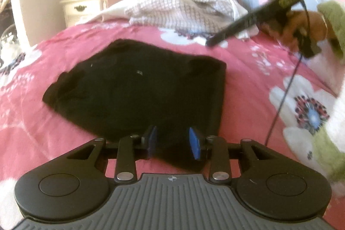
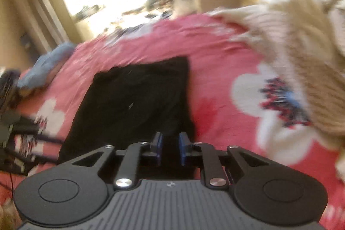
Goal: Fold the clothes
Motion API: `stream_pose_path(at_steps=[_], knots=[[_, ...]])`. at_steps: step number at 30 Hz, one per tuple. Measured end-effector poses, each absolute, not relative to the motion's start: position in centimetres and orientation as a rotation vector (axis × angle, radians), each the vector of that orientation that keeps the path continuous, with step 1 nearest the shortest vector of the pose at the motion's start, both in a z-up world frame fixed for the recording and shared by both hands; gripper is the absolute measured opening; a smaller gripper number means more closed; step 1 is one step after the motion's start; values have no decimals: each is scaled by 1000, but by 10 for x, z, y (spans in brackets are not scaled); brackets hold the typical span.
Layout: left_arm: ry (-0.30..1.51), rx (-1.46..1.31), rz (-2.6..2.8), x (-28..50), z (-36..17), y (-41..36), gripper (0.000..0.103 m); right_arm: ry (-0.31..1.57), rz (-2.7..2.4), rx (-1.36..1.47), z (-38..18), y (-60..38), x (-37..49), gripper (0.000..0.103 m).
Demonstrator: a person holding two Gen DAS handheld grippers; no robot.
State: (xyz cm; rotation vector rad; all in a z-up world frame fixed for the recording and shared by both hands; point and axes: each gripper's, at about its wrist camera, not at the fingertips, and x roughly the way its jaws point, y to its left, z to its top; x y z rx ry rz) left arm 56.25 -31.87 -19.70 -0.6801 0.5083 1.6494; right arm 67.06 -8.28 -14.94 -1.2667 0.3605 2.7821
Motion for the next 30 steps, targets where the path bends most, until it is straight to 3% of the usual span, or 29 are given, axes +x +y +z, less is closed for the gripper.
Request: stream_pose_path(at_steps=[13, 15, 21, 25, 27, 30], knots=[[465, -749, 1694, 555, -210, -324, 41, -160, 2861, -1363, -170, -116, 638, 6], [459, -752, 1699, 555, -210, -323, 42, -41, 2829, -1352, -177, -94, 643, 0], [424, -773, 1715, 553, -210, -328, 43, 94, 2896, -1233, -145, -91, 640, 3], [406, -779, 1711, 551, -212, -329, 43, 111, 2784, -1340, -175, -83, 635, 3], [397, -785, 1720, 549, -208, -333, 43, 263, 2728, -1285, -173, -64, 642, 4], [334, -773, 1768, 540, -194, -343, 43, 271, 2797, -1179, -147, -65, 647, 4]])
